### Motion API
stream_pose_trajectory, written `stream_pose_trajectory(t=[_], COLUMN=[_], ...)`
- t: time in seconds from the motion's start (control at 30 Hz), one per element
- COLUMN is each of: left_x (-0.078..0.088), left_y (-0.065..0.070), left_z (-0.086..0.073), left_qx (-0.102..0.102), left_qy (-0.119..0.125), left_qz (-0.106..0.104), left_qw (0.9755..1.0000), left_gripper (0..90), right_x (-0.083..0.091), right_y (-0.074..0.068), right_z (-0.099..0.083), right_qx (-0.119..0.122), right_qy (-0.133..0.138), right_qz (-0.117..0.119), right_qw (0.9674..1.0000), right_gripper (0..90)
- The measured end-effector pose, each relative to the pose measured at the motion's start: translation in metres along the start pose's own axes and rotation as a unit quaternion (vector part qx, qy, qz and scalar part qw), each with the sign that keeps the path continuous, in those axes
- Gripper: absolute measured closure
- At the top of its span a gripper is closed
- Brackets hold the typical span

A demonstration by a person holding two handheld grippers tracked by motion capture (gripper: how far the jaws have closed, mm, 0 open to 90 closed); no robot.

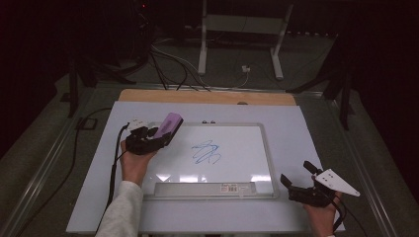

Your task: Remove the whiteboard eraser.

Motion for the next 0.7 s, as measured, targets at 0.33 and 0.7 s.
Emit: stream_pose_trajectory(t=[0.33,0.7], left_x=[-0.007,-0.018], left_y=[0.014,0.027], left_z=[0.001,-0.003], left_qx=[-0.005,-0.015], left_qy=[0.002,-0.010], left_qz=[-0.024,-0.041], left_qw=[0.9997,0.9990], left_gripper=[41.6,41.6], right_x=[0.001,0.001], right_y=[0.000,0.000], right_z=[0.000,0.000], right_qx=[0.001,0.002], right_qy=[0.000,0.000], right_qz=[-0.002,-0.001], right_qw=[1.0000,1.0000], right_gripper=[0.8,0.8])
Point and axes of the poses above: each handheld gripper's, and its own axes: x roughly backward along the jaws, z roughly out of its top, y roughly to its right, the point moved 4 cm from there along -x, roughly forward along the jaws, and after that the axes turned 10 degrees about -z, right-handed, at the moved point
